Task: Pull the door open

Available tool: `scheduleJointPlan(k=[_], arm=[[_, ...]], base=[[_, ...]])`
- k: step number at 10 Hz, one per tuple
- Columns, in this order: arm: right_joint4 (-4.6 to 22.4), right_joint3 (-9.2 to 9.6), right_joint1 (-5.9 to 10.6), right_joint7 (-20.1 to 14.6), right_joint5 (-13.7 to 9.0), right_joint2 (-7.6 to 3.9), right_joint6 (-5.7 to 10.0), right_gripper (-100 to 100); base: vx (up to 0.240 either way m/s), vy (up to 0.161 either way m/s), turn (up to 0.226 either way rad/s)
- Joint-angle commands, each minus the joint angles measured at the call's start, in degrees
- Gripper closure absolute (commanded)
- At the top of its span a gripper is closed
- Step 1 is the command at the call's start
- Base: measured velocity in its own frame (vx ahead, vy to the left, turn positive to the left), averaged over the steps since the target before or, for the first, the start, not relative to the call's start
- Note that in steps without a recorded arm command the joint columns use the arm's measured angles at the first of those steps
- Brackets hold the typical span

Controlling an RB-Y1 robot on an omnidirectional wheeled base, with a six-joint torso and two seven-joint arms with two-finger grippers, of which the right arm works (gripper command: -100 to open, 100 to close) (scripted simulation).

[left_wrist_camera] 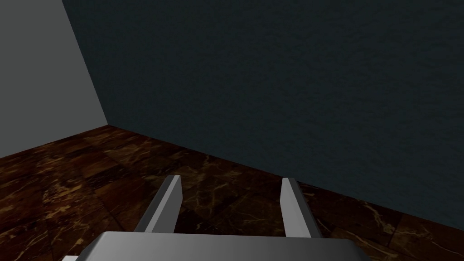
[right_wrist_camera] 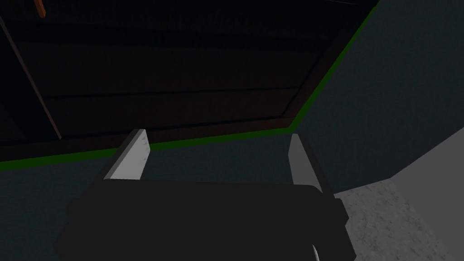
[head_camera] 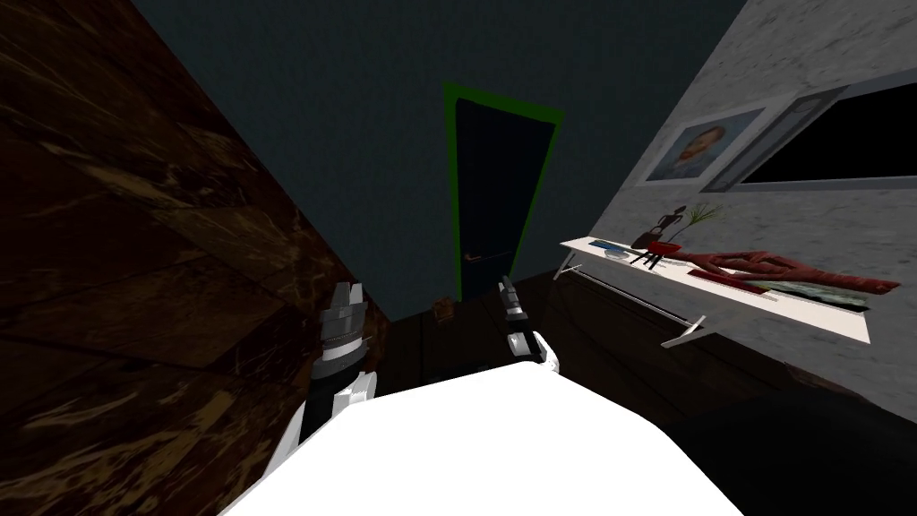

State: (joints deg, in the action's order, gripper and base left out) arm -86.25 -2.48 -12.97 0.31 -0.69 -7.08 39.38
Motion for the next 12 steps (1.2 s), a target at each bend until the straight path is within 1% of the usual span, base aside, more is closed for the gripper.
scheduleJointPlan(k=[1,2,4,8,12], arm=[[2.86,-0.26,1.12,0.00,-0.38,0.00,0.69,-100],[3.08,-0.26,1.12,0.00,-0.38,0.00,0.69,-100],[6.10,-0.65,2.21,-0.20,-0.93,-0.23,1.08,-100],[12.12,-1.42,4.38,-0.59,-2.02,-0.68,1.84,-100],[17.97,-2.17,6.50,-0.96,-3.08,-1.08,2.59,-100]], base=[[0.093,-0.029,0.129],[0.067,-0.027,0.037],[0.064,-0.036,0.101],[0.088,-0.034,0.144],[0.091,-0.054,0.136]])
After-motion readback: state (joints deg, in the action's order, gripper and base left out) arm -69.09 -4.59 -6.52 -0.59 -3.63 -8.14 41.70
